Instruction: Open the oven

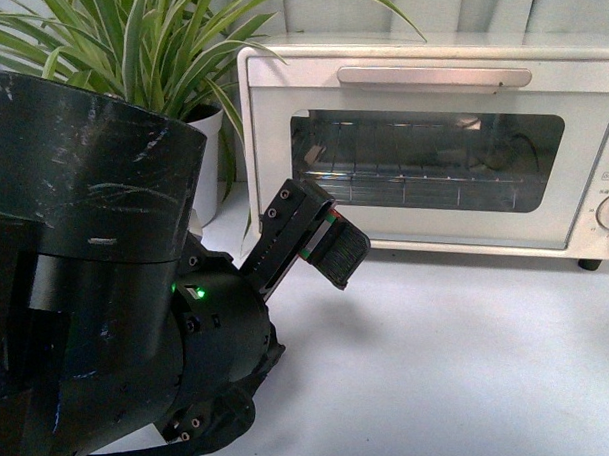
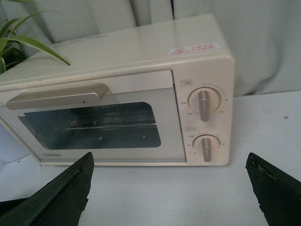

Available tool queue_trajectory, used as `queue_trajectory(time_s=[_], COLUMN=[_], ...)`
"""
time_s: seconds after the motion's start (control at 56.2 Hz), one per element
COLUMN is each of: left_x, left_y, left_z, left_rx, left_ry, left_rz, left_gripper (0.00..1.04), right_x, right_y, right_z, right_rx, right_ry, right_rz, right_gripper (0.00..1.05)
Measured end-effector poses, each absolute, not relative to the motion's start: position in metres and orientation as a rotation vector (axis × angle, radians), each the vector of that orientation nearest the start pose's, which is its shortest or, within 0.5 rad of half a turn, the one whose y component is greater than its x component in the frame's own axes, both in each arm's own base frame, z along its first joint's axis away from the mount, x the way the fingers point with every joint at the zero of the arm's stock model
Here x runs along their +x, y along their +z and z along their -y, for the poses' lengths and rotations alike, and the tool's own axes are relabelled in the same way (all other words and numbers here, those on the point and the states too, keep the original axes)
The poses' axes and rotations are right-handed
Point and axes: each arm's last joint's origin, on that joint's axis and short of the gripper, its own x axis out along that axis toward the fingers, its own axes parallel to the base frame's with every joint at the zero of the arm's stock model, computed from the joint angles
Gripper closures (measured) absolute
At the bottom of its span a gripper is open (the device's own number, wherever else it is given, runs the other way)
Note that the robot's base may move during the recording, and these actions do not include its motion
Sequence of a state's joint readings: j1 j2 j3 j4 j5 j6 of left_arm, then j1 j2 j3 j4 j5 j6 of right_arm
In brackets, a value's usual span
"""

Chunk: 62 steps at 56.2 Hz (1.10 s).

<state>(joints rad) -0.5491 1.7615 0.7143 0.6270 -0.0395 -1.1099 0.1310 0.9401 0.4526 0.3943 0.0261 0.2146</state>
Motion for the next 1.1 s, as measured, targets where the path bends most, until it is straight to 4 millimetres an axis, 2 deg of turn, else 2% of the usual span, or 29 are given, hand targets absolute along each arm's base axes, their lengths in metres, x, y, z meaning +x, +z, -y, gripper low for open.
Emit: queue_trajectory(time_s=[0.285, 0.498, 0.712, 1.103], left_x=[0.284, 0.284, 0.284, 0.283], left_y=[0.141, 0.141, 0.142, 0.141], left_z=[0.172, 0.17, 0.169, 0.166], left_rx=[-0.954, -0.964, -0.968, -0.975], left_ry=[-0.231, -0.232, -0.228, -0.225], left_rz=[-0.635, -0.635, -0.635, -0.637], left_gripper=[0.07, 0.07, 0.07, 0.07], right_x=[0.269, 0.3, 0.317, 0.335], right_y=[0.271, 0.283, 0.288, 0.281], right_z=[-0.058, -0.074, -0.087, -0.098], right_rx=[0.255, 0.279, 0.289, 0.288], right_ry=[0.095, 0.056, 0.04, -0.011], right_rz=[-0.256, -0.28, -0.313, -0.362], right_gripper=[0.09, 0.09, 0.09, 0.09])
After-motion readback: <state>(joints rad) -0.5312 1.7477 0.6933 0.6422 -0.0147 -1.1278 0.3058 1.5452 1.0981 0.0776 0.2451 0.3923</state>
